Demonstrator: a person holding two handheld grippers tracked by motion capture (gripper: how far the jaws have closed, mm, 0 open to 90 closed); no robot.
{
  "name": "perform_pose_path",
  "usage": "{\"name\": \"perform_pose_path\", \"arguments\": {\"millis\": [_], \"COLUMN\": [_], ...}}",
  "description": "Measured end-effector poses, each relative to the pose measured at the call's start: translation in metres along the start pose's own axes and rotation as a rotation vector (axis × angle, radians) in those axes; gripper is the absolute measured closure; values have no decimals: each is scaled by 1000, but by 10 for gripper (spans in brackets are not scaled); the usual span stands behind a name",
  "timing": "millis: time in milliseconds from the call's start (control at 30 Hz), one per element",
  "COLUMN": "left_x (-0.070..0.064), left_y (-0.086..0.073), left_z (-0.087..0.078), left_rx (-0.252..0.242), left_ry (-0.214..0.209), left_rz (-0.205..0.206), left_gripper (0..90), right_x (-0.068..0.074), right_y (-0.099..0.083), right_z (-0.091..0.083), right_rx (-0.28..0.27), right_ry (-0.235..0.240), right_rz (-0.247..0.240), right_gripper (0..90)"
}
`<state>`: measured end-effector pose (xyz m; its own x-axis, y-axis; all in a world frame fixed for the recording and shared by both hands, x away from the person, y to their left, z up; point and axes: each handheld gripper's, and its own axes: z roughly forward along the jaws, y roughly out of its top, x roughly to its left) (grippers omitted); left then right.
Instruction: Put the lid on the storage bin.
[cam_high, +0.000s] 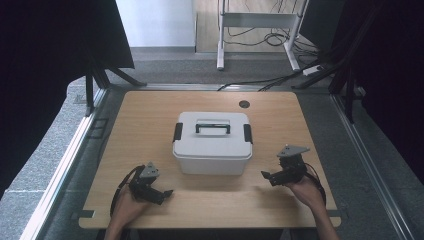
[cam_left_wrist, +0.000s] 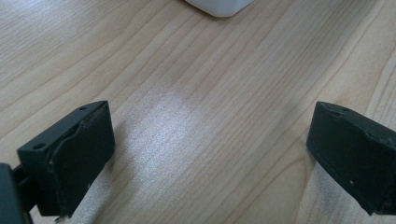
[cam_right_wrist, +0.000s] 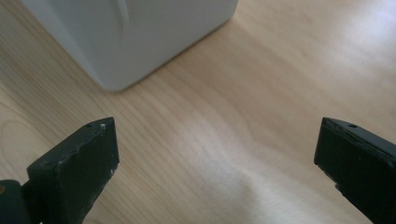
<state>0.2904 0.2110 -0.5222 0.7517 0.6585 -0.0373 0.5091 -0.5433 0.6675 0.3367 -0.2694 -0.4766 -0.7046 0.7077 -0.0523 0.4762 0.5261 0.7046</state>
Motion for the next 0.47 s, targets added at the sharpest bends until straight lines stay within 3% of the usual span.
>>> {"name": "perform_pose_path", "arguments": {"millis": [267, 333, 467], "left_x": [0, 0, -1], "left_y": [0, 0, 0], "left_z": [0, 0, 0], "left_rx": [0, 0, 0], "left_ry": [3, 3, 4], "left_rz": [-2, -3, -4], "left_gripper": [9, 9, 10], "right_x": [8, 7, 7], "right_y": [-35, -36, -36], "right_z": [23, 23, 24], "right_rx": [14, 16, 19], "right_ry": [-13, -1, 0], "right_rz": [47, 79, 84], "right_gripper": [0, 0, 0]}}
